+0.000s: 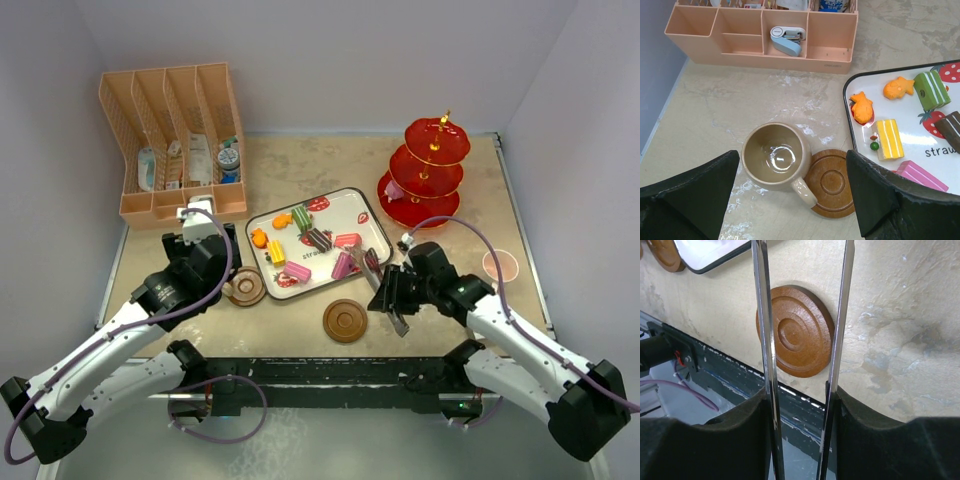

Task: Serve the afternoon tea
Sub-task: Pick up the desert from the tray.

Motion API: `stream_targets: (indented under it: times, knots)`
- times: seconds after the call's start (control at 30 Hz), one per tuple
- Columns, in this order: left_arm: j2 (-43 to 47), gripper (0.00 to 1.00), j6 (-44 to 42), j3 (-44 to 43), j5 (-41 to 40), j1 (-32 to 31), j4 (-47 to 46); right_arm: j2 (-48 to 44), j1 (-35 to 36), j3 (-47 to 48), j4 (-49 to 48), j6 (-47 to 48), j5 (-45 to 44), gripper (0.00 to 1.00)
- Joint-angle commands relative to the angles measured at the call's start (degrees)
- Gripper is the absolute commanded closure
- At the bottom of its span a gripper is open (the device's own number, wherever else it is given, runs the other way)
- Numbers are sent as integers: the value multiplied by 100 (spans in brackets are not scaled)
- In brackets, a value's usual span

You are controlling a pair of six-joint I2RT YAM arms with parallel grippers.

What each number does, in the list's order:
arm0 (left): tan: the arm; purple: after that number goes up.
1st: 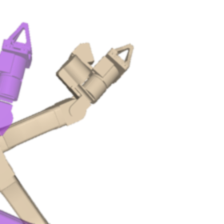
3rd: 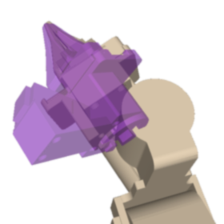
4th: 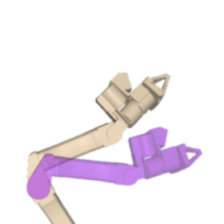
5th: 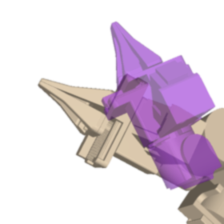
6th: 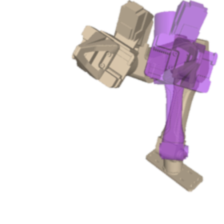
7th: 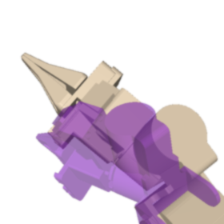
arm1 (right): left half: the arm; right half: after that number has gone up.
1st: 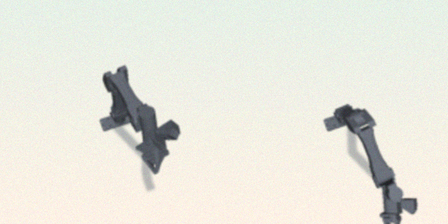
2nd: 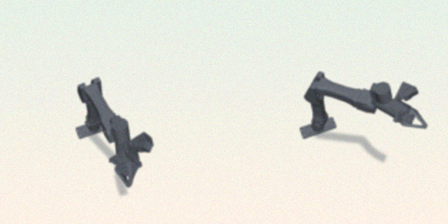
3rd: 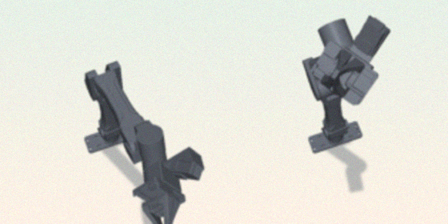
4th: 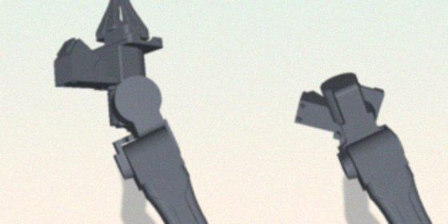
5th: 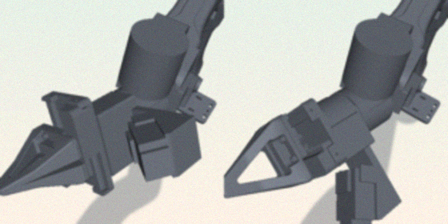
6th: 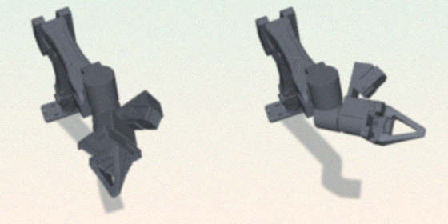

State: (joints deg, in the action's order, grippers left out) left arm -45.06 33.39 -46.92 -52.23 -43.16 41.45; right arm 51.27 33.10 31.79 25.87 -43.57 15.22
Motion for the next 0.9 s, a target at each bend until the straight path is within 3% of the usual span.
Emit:
stream_targets:
  times: [0.0, 0.27, 0.47, 0.87]
  knots:
    - [-12, 15, 19, -107, -7, 14, -76, -42, 27, -42, -469, 25, 413, 54]
    - [3, 15, 10, -97, -8, 17, -76, 64, 30, -189, -715, 104, 756, 54]
    - [-7, 15, 18, -102, -7, 12, -76, -79, 29, 296, 27, 226, -44, 56]
    - [2, 15, 8, -102, 2, 17, -85, 265, 324, 1000, 194, 595, 263, 60]
